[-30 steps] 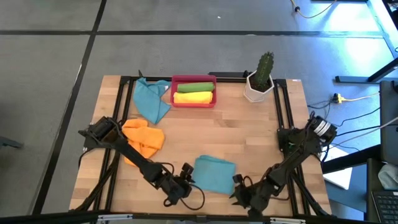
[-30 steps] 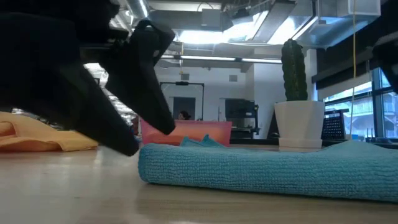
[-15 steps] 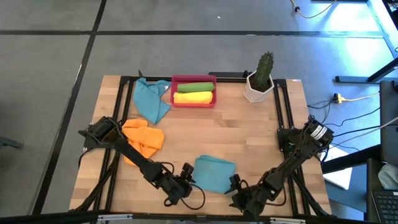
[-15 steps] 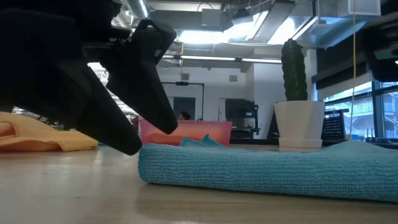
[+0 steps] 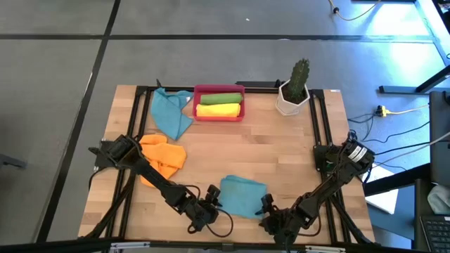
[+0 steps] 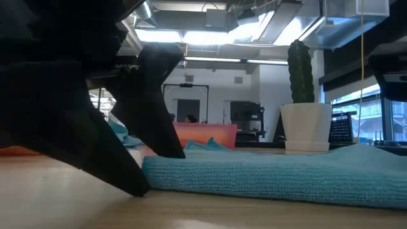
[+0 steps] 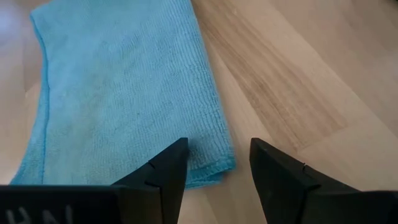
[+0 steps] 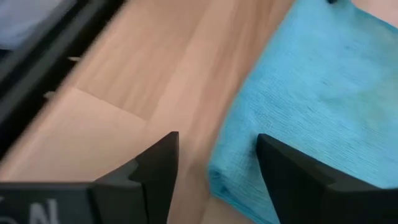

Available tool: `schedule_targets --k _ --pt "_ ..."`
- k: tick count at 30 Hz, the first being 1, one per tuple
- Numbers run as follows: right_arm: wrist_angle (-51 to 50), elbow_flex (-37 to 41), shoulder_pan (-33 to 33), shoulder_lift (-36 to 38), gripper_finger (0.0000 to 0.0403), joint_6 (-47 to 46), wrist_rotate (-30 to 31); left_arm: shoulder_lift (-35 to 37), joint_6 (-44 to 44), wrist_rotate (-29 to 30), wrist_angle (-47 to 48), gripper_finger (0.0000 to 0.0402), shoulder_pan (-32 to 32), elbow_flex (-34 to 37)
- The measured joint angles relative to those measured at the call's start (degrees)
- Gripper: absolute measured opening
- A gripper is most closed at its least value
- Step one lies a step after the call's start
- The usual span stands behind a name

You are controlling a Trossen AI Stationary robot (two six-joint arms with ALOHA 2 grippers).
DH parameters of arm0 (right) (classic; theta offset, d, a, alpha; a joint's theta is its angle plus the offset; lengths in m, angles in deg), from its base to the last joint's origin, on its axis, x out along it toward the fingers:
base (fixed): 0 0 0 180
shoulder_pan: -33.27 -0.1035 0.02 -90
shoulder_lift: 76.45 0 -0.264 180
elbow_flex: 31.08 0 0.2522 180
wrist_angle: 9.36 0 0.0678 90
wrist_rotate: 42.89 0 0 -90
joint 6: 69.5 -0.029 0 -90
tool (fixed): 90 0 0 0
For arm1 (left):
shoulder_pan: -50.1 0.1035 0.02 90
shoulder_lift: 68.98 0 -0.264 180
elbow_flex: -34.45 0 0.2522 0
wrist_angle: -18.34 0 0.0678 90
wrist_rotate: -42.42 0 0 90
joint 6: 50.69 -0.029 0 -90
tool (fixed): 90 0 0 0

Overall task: Roll microfiber towels into tight, uniform cylinder then place into a basket
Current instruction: Roll the bottom blue towel

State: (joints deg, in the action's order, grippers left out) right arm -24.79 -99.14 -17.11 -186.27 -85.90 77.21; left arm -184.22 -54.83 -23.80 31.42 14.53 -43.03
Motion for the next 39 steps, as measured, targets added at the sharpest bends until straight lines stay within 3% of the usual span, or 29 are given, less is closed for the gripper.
schedule_targets --k 17,21,26,33,39 --pt "-5.74 -0.02 -0.27 0.04 0.0213 -3.03 3.73 -0.15 -0.95 0.92 -0.2 0.0164 2.53 0.0" --pt "-5.99 0.02 -0.27 0.04 0.0189 -3.02 3.68 -0.2 -0.96 1.13 -0.17 0.0164 3.14 0.0" --pt "-6.34 0.1 -0.27 0.03 0.0132 -2.87 3.46 -0.22 -1.03 1.36 -0.1 0.0161 3.27 0.02" --pt "-6.47 0.19 -0.25 -0.02 0.005 -2.81 3.34 -0.28 0.9 1.04 0.09 0.0097 3.32 0.08" --pt "-6.91 0.2 -0.3 -0.02 0.0013 -2.78 3.73 -0.35 1.46 1.38 0.19 0.0015 3.34 0.15"
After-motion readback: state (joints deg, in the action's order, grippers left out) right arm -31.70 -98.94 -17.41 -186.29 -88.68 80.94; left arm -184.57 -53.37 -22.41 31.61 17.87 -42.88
